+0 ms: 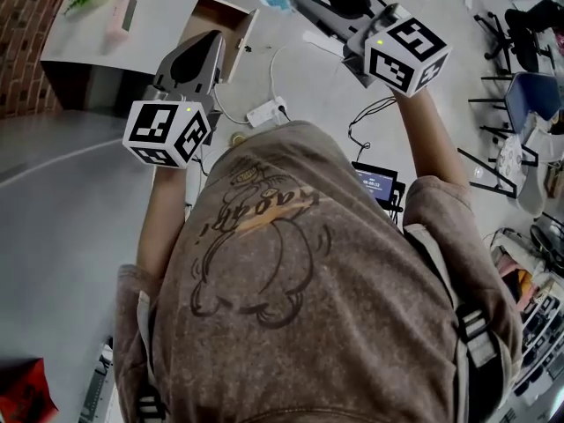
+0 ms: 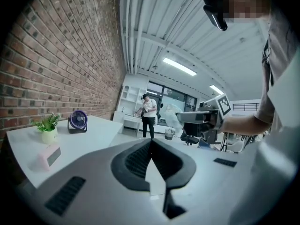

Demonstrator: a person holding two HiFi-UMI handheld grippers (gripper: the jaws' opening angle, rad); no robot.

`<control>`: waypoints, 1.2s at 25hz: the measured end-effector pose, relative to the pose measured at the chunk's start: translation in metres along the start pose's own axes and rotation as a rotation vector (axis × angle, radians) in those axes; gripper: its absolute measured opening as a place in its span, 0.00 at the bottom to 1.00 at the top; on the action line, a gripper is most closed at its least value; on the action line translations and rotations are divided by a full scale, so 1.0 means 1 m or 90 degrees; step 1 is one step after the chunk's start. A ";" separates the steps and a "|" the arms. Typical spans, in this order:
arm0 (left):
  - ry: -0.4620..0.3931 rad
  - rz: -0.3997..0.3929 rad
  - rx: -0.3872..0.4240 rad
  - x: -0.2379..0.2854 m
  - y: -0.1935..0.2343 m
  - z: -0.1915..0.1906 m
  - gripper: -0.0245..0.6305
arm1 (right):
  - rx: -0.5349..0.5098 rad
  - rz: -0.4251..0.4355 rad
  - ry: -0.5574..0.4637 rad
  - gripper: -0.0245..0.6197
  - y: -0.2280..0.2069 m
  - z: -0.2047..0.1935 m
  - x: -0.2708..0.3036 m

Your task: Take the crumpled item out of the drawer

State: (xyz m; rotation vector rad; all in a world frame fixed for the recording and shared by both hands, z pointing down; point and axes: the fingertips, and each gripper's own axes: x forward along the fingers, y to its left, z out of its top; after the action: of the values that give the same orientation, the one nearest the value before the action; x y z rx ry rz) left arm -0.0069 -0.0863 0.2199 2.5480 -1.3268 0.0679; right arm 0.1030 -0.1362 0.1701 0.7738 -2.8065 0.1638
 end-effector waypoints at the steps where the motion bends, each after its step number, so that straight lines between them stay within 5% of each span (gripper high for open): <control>1: 0.001 0.001 0.004 0.000 -0.001 -0.001 0.05 | 0.012 -0.004 -0.005 0.23 0.001 -0.003 -0.004; 16: -0.004 -0.037 -0.022 -0.001 -0.023 -0.017 0.05 | 0.082 -0.060 -0.039 0.23 0.006 -0.052 -0.025; 30: 0.008 -0.040 -0.028 -0.011 -0.034 -0.030 0.05 | 0.111 -0.057 -0.038 0.23 0.016 -0.091 -0.011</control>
State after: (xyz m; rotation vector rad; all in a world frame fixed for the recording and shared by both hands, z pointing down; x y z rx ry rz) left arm 0.0173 -0.0513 0.2397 2.5453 -1.2287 0.0418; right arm 0.1206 -0.1023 0.2547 0.9554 -2.8348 0.3800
